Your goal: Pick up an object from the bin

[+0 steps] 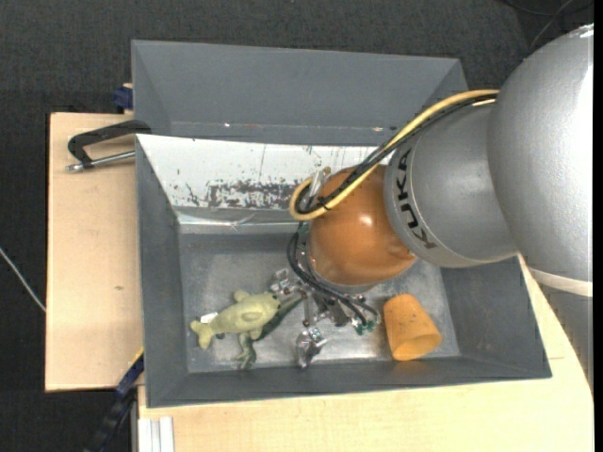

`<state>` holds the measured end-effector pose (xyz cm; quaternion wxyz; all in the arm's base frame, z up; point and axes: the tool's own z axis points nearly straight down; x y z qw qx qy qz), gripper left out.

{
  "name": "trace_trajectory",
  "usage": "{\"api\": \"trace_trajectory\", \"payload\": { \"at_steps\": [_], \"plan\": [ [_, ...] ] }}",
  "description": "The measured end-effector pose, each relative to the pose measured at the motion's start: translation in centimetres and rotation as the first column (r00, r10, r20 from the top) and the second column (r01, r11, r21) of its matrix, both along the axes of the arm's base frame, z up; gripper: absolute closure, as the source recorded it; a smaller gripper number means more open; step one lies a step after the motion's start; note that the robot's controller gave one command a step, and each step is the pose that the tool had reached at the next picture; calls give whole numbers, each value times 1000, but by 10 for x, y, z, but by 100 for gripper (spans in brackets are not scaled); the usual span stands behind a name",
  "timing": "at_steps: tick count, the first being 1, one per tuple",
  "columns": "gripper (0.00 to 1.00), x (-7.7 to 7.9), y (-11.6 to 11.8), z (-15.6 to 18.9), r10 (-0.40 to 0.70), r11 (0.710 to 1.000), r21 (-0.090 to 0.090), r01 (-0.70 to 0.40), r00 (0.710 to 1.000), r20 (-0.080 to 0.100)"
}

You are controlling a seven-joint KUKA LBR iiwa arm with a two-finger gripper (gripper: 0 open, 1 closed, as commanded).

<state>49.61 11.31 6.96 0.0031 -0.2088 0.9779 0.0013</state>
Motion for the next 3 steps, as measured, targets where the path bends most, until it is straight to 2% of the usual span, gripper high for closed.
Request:
{"api": "trace_trajectory", "payload": {
  "at_steps": [1, 2, 3],
  "plan": [
    [0, 23, 55, 2, 61, 998, 1, -61, 998, 3],
    [100, 24, 54, 4, 58, 998, 1, -58, 998, 6],
    [100, 20, 62, 190, 20, 1000, 2, -20, 1000, 9]
  ]
}}
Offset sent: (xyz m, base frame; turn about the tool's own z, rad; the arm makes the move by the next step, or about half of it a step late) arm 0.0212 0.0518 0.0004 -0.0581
